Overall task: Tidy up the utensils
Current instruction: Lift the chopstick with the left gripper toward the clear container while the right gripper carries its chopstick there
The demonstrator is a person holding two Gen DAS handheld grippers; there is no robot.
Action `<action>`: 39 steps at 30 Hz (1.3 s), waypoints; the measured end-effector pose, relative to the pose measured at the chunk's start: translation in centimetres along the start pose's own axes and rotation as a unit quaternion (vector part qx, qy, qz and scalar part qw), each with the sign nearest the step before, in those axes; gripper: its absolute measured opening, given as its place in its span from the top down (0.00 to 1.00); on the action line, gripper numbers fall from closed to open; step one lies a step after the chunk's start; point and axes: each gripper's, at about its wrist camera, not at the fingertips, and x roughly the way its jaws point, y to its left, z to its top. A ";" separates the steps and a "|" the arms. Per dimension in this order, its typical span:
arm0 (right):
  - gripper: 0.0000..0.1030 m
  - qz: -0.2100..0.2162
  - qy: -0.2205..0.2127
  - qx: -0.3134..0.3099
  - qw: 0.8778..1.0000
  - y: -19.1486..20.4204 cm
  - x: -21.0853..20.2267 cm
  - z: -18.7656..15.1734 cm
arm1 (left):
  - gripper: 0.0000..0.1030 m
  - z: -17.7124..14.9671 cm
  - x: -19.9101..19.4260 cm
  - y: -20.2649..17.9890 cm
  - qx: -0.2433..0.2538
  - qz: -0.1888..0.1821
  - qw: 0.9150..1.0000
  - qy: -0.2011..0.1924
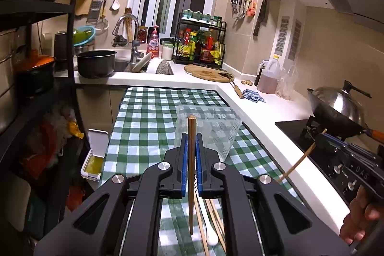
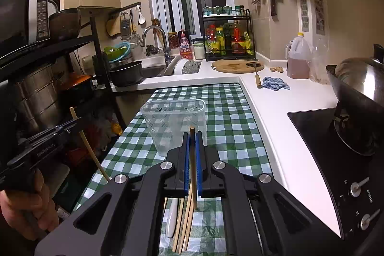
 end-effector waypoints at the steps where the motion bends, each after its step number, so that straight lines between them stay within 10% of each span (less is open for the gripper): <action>1: 0.95 -0.001 0.003 0.000 1.000 -0.1 0.2 0.5 | 0.94 0.5 0.2 0.0 -0.001 0.000 1.000 0.004; 20: 0.95 0.018 -0.071 -0.011 0.997 1.5 1.5 17.2 | 0.94 16.6 1.9 1.3 -0.025 -0.027 0.997 -0.074; 26: 0.95 0.030 -0.094 -0.013 0.995 2.2 3.7 18.4 | 0.94 16.3 4.2 2.0 -0.031 -0.048 0.992 -0.113; 39: 0.95 0.023 -0.039 0.001 0.999 1.1 11.5 14.3 | 0.94 12.9 11.7 2.8 -0.017 -0.062 0.996 -0.060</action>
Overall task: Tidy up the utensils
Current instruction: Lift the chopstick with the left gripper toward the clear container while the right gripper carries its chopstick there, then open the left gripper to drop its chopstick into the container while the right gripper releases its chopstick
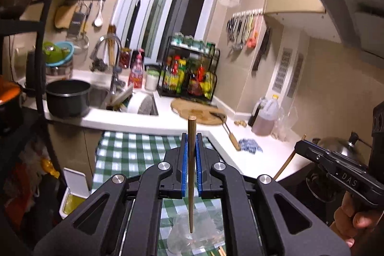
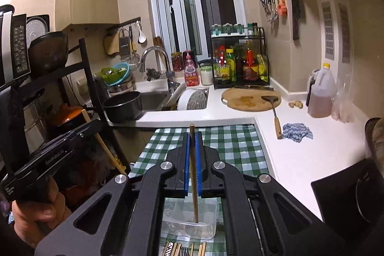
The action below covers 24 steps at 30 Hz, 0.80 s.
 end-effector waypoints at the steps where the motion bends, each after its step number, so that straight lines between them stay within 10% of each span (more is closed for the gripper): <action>1: 0.95 0.000 0.006 0.001 1.000 -0.1 0.5 -0.4 | 0.94 -0.4 0.4 0.1 0.002 0.001 1.000 0.005; 24: 0.95 -0.009 0.073 0.005 0.997 -1.0 5.0 -5.5 | 0.94 -4.7 4.6 1.2 0.005 0.000 0.996 0.091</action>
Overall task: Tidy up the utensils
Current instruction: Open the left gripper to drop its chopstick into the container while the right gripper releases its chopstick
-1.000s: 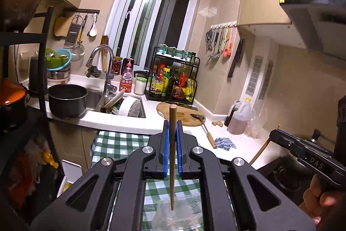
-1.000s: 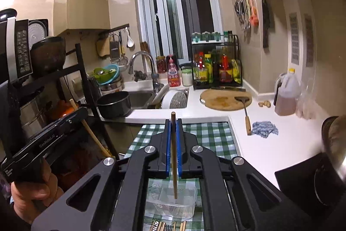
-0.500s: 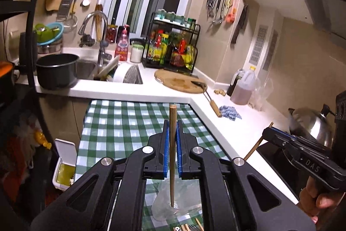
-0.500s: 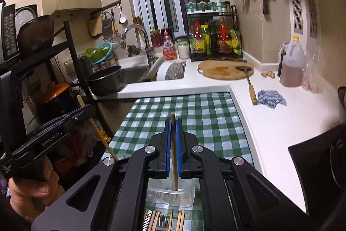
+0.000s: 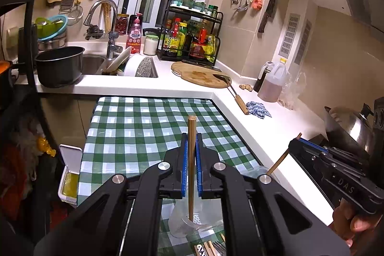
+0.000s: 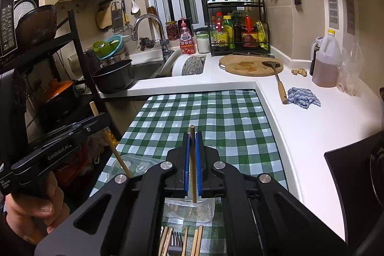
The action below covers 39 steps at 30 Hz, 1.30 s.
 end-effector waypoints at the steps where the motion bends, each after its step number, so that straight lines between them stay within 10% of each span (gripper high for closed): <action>1: 0.94 -0.003 0.000 -0.001 1.000 0.0 -0.1 0.1 | 0.93 0.0 0.1 -0.1 0.001 0.000 1.000 0.004; 4: 0.82 -0.009 -0.003 0.006 1.000 -0.4 -0.7 0.4 | 0.75 0.3 -0.4 0.0 0.000 0.005 1.000 -0.003; 20: 0.65 -0.048 -0.069 -0.020 0.996 -0.1 -9.4 0.7 | 0.66 1.0 -8.8 -2.3 0.028 0.028 0.996 -0.080; 33: 0.68 -0.026 -0.107 -0.013 0.994 0.0 -14.8 -7.9 | 0.66 -6.7 -13.7 -4.4 0.078 0.071 0.990 -0.095; 39: 0.74 0.000 -0.023 -0.003 1.000 -0.5 -13.5 -13.1 | 0.67 -11.6 -14.8 -4.9 0.070 0.070 0.992 -0.076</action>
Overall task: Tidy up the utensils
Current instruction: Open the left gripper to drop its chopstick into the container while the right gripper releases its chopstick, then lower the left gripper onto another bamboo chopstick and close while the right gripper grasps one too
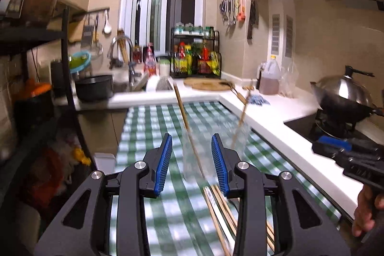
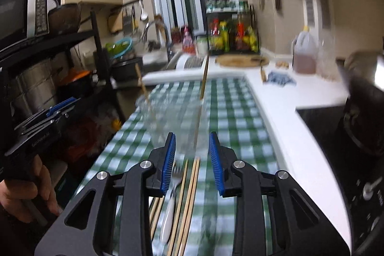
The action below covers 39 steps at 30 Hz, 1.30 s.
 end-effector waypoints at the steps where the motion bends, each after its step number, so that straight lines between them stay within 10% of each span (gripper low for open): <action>1: 0.75 -0.003 0.016 0.003 1.000 0.0 0.1 -1.2 | 0.67 -1.0 0.0 0.0 -0.010 -0.003 1.000 0.015; 16: 0.93 0.033 0.130 0.032 0.990 0.3 4.0 -12.1 | 0.88 -14.8 -0.7 -3.5 -0.062 -0.009 0.987 0.147; 39: 0.91 -0.008 0.176 0.004 0.984 1.1 5.8 -14.2 | 0.88 -17.5 0.6 -4.7 -0.028 -0.002 0.982 0.187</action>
